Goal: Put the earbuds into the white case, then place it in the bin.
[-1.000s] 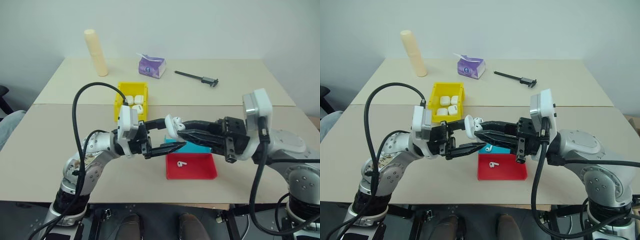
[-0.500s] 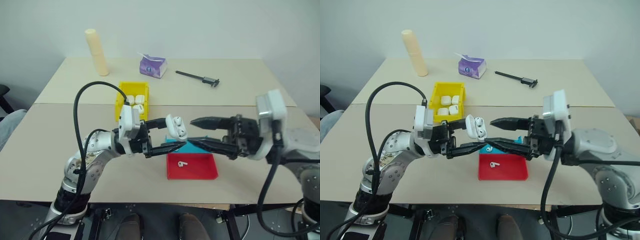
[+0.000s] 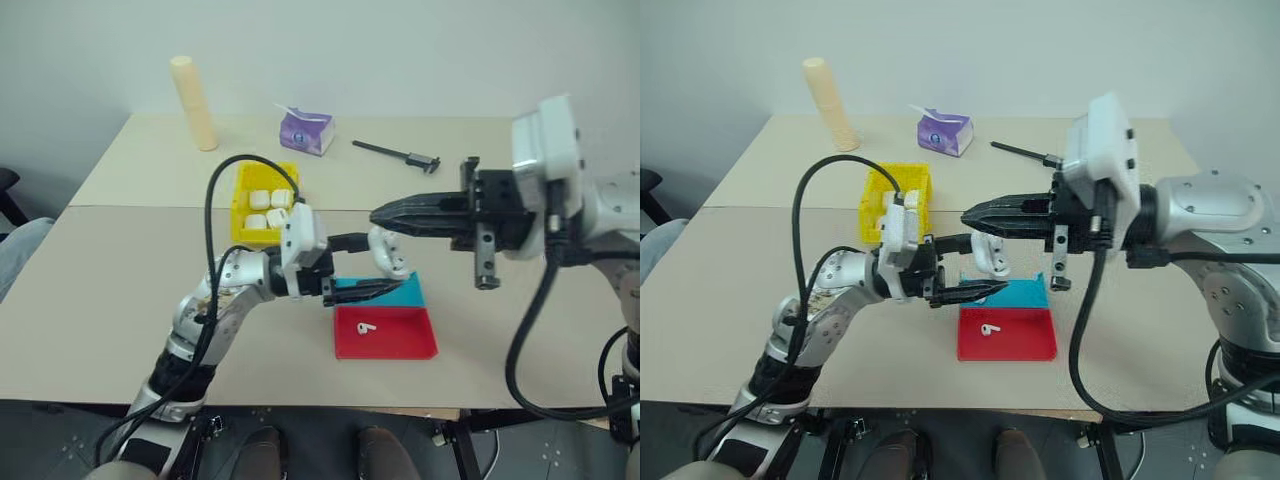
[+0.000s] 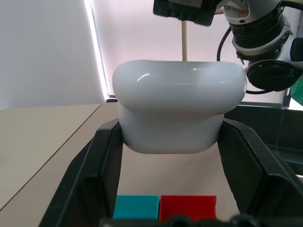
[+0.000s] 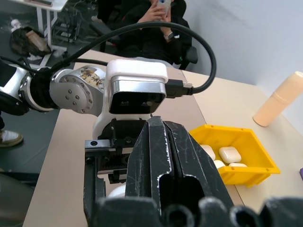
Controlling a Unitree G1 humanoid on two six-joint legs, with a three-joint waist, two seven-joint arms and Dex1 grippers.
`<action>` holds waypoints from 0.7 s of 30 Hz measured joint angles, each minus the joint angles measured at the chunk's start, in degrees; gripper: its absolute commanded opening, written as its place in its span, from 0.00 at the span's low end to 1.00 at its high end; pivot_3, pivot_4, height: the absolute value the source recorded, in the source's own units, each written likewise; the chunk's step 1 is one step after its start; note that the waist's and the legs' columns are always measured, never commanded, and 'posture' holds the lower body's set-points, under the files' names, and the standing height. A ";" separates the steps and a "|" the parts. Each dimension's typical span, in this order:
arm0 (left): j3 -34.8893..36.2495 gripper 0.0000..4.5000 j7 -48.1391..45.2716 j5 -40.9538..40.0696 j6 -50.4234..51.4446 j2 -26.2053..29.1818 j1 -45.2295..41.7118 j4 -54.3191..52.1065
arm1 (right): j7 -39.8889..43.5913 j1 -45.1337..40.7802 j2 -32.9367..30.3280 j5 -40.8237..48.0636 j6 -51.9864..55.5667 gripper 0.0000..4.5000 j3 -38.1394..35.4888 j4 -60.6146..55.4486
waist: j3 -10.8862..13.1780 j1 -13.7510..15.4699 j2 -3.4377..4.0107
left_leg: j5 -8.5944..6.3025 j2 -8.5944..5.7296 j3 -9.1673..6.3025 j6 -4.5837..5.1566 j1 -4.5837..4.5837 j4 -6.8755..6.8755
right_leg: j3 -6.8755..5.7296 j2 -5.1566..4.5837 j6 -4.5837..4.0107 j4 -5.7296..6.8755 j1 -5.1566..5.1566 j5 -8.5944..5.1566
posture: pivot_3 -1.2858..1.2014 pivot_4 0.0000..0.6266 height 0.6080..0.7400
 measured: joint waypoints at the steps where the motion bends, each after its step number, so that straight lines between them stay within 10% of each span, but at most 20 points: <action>1: -0.12 0.61 0.04 0.30 0.01 -0.04 -0.04 0.01 | 0.34 -0.01 0.00 -0.71 -0.07 0.01 0.28 -0.01 | 0.00 0.00 0.00 | 0.00 0.00 0.00 0.00 -0.01 0.00 | 0.00 0.00 0.00 0.00 0.00 0.00 | 0.52 0.24 1.00; 21: 2.25 0.61 0.87 0.05 0.20 0.40 2.41 -1.35 | 5.27 5.74 -3.43 -11.65 -6.17 0.01 1.19 -0.50 | 0.00 -0.02 0.00 | 0.00 0.00 0.01 0.00 0.02 0.02 | 0.01 -0.01 0.00 0.03 0.01 0.00 | 0.52 0.24 1.00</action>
